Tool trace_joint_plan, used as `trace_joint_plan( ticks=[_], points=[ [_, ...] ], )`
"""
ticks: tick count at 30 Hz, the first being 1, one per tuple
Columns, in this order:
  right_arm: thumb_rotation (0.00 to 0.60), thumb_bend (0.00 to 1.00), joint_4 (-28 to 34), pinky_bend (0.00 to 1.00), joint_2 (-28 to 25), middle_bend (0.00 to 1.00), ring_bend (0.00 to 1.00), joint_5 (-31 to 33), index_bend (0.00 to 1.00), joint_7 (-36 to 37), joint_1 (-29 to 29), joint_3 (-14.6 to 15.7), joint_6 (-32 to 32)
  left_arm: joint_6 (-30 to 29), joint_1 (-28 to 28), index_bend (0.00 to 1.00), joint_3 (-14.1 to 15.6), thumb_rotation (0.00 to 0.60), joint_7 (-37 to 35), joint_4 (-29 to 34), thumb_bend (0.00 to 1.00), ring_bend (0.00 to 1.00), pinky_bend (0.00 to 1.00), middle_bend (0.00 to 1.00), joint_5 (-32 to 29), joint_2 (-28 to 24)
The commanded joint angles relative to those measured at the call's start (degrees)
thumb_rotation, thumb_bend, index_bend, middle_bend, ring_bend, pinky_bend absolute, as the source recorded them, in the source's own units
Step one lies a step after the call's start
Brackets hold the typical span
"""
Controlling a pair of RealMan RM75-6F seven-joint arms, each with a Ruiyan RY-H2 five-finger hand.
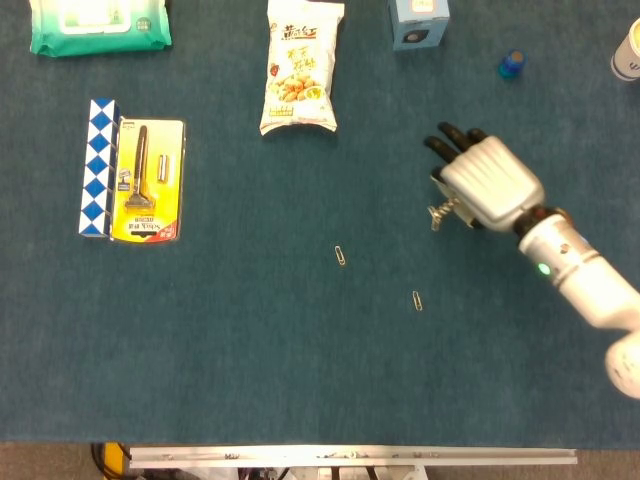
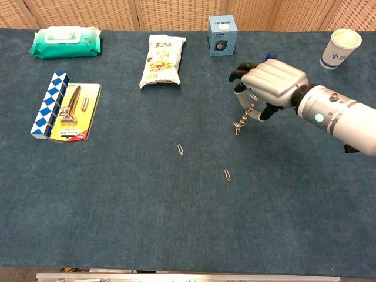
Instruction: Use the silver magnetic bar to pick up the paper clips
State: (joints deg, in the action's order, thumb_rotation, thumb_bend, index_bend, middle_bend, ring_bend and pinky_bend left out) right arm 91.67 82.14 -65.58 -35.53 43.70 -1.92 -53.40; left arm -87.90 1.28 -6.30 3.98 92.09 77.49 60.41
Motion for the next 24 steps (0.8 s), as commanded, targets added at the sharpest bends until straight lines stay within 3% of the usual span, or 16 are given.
trace_joint_plan(
  ticks=[1, 14, 21, 24],
  points=[
    [0.6, 0.3, 0.4, 0.27, -0.7, 0.18, 0.09, -0.8, 0.6, 1.1, -1.2, 1.1, -0.7, 0.0, 0.1, 0.5, 0.0, 0.6, 0.1, -0.1, 0.18, 0.57, 0.73, 0.52, -0.1, 0.1],
    [0.6, 0.29, 1.8, 0.27, -4.4, 0.18, 0.09, -3.7, 0.59, 2.1, -6.9, 5.3, -4.9, 0.9, 0.7, 0.5, 0.0, 0.6, 1.1, -0.4, 0.18, 0.57, 0.73, 0.52, -0.1, 0.7],
    [0.6, 0.03, 3.5, 0.27, -6.5, 0.18, 0.09, -4.6, 0.27, 1.5, -8.7, 5.9, -6.5, 1.0, 0.7, 0.5, -0.1, 0.6, 1.2, -0.6, 0.18, 0.57, 0.73, 0.52, -0.4, 0.8],
    [0.6, 0.0, 4.5, 0.27, -7.7, 0.18, 0.09, -5.6, 0.2, 1.9, -9.7, 6.1, -7.6, 1.0, 0.7, 0.5, -0.1, 0.6, 1.2, -0.6, 0.18, 0.57, 0.73, 0.52, -0.5, 0.8]
  ],
)
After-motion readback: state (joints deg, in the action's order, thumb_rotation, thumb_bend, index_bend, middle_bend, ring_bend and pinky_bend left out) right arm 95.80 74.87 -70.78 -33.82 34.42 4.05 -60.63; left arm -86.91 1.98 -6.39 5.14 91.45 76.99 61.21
